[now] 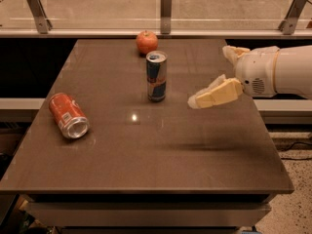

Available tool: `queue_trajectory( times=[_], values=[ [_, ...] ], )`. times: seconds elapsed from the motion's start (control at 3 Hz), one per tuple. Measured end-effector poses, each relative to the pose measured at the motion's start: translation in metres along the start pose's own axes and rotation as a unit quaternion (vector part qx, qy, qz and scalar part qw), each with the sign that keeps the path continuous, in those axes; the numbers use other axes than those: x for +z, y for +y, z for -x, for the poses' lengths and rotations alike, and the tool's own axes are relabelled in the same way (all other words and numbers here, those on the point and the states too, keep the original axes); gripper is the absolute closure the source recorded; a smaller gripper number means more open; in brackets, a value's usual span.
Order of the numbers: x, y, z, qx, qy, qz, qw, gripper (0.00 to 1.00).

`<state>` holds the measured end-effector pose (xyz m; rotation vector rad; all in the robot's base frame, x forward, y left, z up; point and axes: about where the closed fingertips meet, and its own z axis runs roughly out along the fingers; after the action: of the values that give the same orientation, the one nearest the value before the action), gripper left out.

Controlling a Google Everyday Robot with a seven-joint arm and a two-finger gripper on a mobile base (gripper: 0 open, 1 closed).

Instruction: Knock redbull can over

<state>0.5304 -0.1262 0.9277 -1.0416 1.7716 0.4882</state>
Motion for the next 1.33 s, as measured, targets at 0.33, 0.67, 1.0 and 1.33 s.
queue_trajectory(
  times=[0.33, 0.67, 1.0, 1.33],
  values=[
    [0.013, 0.004, 0.006, -0.014, -0.011, 0.017, 0.9997, 0.0],
    [0.029, 0.006, 0.01, -0.033, -0.025, 0.045, 0.9981, 0.0],
    [0.047, 0.005, 0.013, -0.039, -0.044, 0.075, 0.9954, 0.0],
    [0.064, 0.001, 0.018, -0.043, -0.056, 0.103, 0.9921, 0.0]
  ],
)
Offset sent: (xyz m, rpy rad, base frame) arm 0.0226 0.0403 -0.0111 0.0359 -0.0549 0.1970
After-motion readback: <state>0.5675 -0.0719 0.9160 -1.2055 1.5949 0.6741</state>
